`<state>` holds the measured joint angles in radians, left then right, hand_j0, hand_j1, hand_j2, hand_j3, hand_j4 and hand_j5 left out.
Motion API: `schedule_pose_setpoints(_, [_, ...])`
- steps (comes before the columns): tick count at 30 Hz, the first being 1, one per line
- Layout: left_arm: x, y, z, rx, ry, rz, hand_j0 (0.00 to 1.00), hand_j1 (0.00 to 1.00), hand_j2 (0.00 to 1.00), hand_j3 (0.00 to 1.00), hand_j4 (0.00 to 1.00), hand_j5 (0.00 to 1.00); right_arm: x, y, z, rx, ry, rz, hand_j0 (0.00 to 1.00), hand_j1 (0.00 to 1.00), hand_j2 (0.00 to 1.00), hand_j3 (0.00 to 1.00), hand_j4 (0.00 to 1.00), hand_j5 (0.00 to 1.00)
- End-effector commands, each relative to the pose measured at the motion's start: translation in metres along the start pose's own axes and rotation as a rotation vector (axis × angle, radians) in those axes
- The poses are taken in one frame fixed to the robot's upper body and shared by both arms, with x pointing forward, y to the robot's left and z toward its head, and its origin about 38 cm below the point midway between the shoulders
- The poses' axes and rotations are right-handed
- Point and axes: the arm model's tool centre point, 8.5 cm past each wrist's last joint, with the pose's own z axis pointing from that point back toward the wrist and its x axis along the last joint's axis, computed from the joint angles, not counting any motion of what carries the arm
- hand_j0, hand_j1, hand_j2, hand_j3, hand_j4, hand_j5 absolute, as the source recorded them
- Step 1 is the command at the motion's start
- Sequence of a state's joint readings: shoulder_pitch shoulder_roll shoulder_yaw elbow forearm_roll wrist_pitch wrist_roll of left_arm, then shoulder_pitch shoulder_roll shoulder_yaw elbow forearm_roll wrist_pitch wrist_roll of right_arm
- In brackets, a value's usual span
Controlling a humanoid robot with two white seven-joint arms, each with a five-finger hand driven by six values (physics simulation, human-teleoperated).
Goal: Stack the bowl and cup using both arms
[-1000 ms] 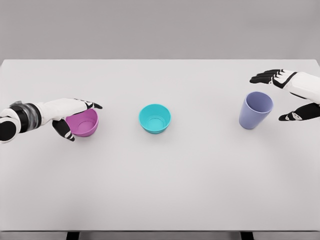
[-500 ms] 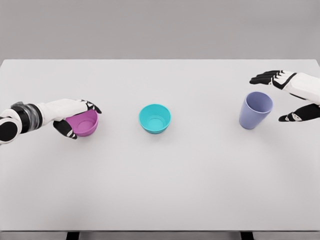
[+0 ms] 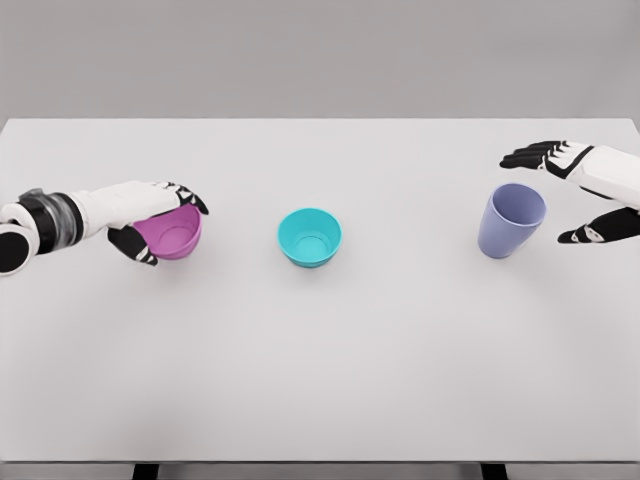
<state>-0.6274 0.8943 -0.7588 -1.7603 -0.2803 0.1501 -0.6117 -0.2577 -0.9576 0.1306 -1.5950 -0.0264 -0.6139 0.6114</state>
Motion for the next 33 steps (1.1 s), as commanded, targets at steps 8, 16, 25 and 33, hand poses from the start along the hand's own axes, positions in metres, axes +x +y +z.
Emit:
schedule_pose_setpoints(8, [0.015, 0.015, 0.004, 0.032, -0.121, -0.094, 0.68, 0.68, 0.68, 0.68, 0.68, 0.68, 0.0, 0.0, 0.0, -0.003, 0.0, -0.007, 1.0, 1.0, 1.0, 1.0, 1.0, 1.0])
schedule_pose_setpoints(16, [0.024, 0.023, 0.004, 0.047, -0.17, -0.131, 0.68, 0.68, 0.68, 0.68, 0.68, 0.68, 0.0, 0.0, 0.0, -0.003, 0.0, -0.007, 1.0, 1.0, 1.0, 1.0, 1.0, 1.0])
schedule_pose_setpoints(25, [0.044, 0.032, -0.002, 0.074, -0.254, -0.175, 0.67, 0.67, 0.67, 0.67, 0.67, 0.67, 0.0, 0.0, 0.0, -0.003, 0.0, -0.007, 1.0, 1.0, 1.0, 1.0, 1.0, 1.0])
schedule_pose_setpoints(33, [0.06, 0.038, -0.009, 0.096, -0.306, -0.195, 0.67, 0.67, 0.67, 0.67, 0.67, 0.67, 0.0, 0.0, 0.0, -0.003, 0.0, -0.007, 1.0, 1.0, 1.0, 1.0, 1.0, 1.0])
